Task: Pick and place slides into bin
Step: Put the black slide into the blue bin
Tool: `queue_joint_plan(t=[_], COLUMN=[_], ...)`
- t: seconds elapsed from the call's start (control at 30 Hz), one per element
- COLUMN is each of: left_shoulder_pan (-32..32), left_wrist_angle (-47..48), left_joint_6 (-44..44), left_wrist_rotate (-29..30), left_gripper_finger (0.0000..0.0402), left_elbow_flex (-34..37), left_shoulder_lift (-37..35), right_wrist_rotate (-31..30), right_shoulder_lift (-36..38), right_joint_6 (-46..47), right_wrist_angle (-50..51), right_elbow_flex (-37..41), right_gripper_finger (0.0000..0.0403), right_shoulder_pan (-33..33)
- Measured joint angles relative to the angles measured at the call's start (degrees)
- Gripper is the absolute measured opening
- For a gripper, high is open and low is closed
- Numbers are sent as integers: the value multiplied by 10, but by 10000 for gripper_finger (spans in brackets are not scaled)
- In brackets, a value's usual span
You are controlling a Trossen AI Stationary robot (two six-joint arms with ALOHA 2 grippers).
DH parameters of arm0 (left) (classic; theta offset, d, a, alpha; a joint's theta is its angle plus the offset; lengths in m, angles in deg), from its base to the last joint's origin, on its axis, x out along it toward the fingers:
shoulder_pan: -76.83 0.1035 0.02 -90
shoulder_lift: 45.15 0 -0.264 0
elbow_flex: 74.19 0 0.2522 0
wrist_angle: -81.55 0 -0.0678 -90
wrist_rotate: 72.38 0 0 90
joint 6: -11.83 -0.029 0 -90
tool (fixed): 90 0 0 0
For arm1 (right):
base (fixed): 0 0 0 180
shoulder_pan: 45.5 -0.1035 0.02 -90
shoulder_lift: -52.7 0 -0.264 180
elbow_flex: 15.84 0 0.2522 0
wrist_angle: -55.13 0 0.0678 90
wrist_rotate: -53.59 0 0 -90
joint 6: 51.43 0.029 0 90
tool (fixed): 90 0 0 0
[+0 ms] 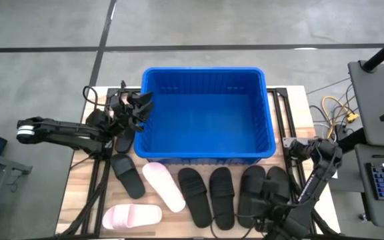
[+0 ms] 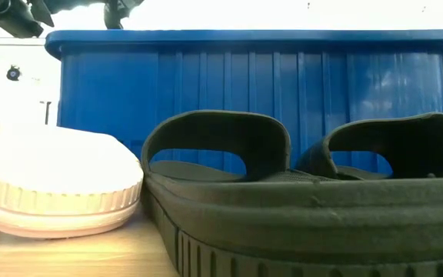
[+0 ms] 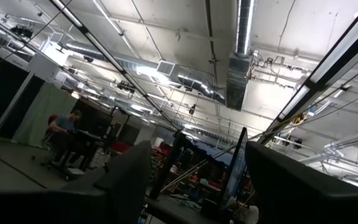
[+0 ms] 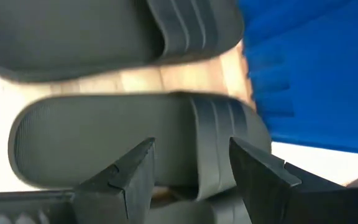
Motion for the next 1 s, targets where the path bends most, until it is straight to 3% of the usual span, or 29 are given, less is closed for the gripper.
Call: queue_joint_plan(t=[0.6,0.8,1.0], left_shoulder_pan=[0,0,0], left_wrist_angle=[0,0,1], left_joint_6=[0,0,0], left_wrist_rotate=[-14,-18,-21], left_gripper_finger=[246,246,246], left_elbow_flex=[0,0,0], left_shoulder_lift=[3,4,8], right_wrist_rotate=[-22,-31,-37], right_shoulder_lift=[-121,-137,-135], right_joint_6=[-21,45,37], right_wrist_angle=[6,55,51], right_elbow_flex=[1,1,13], right_gripper_finger=[194,184,166], right_shoulder_pan=[-6,1,5])
